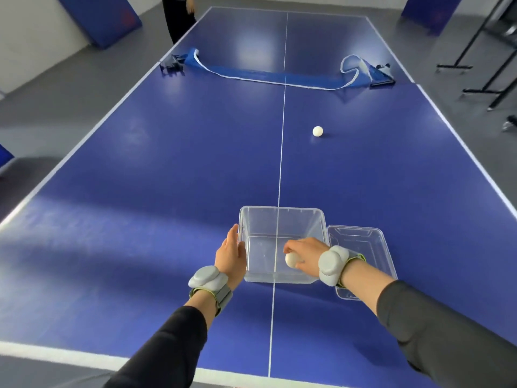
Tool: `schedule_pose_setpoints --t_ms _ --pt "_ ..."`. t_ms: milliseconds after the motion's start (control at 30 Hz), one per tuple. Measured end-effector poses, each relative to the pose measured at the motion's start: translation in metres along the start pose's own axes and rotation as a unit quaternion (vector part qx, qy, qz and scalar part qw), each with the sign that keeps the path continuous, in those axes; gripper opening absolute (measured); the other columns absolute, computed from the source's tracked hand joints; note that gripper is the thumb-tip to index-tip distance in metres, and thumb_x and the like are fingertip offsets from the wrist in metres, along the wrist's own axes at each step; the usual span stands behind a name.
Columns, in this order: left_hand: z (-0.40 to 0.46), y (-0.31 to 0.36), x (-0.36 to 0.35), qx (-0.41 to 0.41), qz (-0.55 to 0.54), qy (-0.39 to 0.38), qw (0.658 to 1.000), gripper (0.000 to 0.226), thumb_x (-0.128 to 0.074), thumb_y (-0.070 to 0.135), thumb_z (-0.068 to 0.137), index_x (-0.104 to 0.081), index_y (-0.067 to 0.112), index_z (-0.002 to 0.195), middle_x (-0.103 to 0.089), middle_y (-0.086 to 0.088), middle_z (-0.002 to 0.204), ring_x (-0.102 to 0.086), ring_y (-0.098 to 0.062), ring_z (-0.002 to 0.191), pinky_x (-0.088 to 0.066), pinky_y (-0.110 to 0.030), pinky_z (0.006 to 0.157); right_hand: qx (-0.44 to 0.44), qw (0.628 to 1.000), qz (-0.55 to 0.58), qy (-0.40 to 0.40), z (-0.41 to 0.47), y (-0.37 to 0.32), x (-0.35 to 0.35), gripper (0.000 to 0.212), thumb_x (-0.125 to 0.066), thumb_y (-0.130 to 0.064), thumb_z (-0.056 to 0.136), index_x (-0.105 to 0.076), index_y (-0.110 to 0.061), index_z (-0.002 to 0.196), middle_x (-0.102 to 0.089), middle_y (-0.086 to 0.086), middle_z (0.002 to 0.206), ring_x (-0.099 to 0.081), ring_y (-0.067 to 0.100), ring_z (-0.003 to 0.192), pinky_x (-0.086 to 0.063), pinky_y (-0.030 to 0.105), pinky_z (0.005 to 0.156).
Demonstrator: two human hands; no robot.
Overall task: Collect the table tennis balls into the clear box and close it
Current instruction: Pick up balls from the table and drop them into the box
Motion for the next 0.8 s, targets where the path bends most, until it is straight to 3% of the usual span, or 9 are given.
schedule_pose_setpoints --t_ms 167,400,600,800 --pt "-0.002 -0.001 -0.003 0.008 -0.002 0.023 1.000 0.049 -0.029 0.010 0.099 -0.018 0.016 0.147 -0.055 -0.019 0.129 -0.057 -0.036 0.110 -0.046 -0.039 0.092 -0.030 0.998 -0.036 -0.033 0.008 0.001 -0.002 0.038 -0.050 -0.016 0.090 -0.052 -0.016 0.127 -0.058 0.007 0.130 -0.054 0.028 0.119 -0.044 0.032 0.096" --pt "-0.002 -0.001 -0.002 -0.004 -0.016 0.028 0.999 0.050 -0.030 0.007 0.098 -0.020 0.014 0.146 -0.054 -0.018 0.131 -0.056 -0.036 0.114 -0.046 -0.042 0.098 -0.046 0.993 -0.094 -0.050 0.012 0.002 -0.003 0.040 -0.055 -0.020 0.091 -0.051 -0.016 0.131 -0.054 0.008 0.136 -0.051 0.028 0.124 -0.041 0.033 0.102" --pt "-0.001 -0.002 0.002 -0.009 -0.040 0.031 0.999 0.050 -0.031 0.003 0.095 -0.025 0.012 0.144 -0.054 -0.016 0.132 -0.055 -0.035 0.115 -0.045 -0.039 0.096 -0.051 0.995 -0.023 0.088 -0.005 0.006 0.010 0.040 -0.044 0.001 0.089 -0.056 -0.014 0.124 -0.052 0.006 0.134 -0.052 0.027 0.120 -0.045 0.033 0.098" --pt "0.020 0.005 0.007 -0.010 -0.041 0.050 0.998 0.053 -0.041 0.012 0.095 -0.023 0.009 0.145 -0.050 -0.014 0.136 -0.051 -0.033 0.122 -0.042 -0.039 0.099 -0.108 0.954 0.037 0.277 -0.026 0.025 0.027 0.045 -0.048 -0.009 0.090 -0.043 -0.018 0.134 -0.039 0.003 0.139 -0.041 0.021 0.126 -0.049 0.030 0.092"
Point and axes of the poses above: each hand's wrist, its own z-axis towards the middle knuckle, its own x-axis out of the back of the hand, y = z × x, the point moved 5 cm from there along z, towards the middle knuckle
